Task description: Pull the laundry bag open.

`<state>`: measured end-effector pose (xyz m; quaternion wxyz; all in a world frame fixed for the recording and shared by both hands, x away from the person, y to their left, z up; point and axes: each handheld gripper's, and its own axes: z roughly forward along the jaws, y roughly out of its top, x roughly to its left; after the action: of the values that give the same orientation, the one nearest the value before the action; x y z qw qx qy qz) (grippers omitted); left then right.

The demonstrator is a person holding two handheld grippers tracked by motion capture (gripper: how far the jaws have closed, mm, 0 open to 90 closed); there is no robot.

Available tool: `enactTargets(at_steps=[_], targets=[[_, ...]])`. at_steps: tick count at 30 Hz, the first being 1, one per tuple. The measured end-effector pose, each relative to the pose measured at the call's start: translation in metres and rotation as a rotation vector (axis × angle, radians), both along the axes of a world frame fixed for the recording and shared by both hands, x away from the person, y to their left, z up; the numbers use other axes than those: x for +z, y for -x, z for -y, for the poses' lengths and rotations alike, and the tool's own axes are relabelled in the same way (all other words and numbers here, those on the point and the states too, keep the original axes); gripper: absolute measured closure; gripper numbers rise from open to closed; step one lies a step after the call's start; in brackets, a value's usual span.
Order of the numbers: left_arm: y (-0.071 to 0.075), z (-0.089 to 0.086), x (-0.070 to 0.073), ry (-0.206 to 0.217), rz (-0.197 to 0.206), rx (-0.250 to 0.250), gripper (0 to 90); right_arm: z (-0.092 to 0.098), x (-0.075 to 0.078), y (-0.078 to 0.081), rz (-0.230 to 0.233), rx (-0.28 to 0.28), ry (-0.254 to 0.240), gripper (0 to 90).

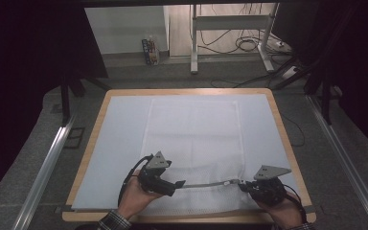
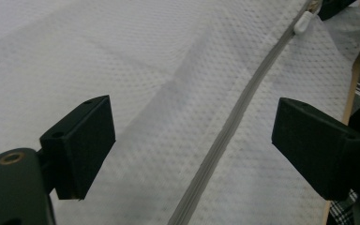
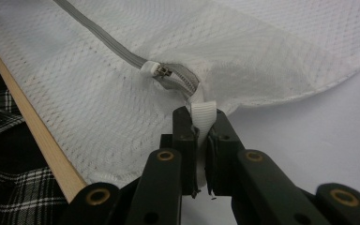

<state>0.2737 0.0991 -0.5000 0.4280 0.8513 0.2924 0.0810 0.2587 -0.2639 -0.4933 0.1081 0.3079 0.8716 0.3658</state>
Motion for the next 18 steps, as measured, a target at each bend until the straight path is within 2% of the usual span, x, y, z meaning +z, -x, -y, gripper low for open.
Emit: enactTargets(at_steps=[1,2,8,14,18], targets=[[-0.001,0.009,0.0,-0.002,0.005,-0.03,14.9,0.0,0.0,0.0,0.006,0.006,-0.001,83.1],[-0.001,0.009,0.0,-0.002,0.005,-0.03,16.6,0.0,0.0,0.0,0.006,0.006,-0.001,83.1],[-0.006,0.032,0.001,-0.007,0.002,-0.1,18.6,-0.002,0.002,0.003,0.058,0.03,0.023,83.3],[-0.01,0.051,0.001,-0.011,0.014,-0.146,21.0,-0.001,0.003,0.003,0.05,0.022,-0.01,83.2],[-0.012,0.06,0.0,0.005,0.005,-0.16,21.3,-0.001,0.004,0.002,0.044,0.021,-0.019,83.1]])
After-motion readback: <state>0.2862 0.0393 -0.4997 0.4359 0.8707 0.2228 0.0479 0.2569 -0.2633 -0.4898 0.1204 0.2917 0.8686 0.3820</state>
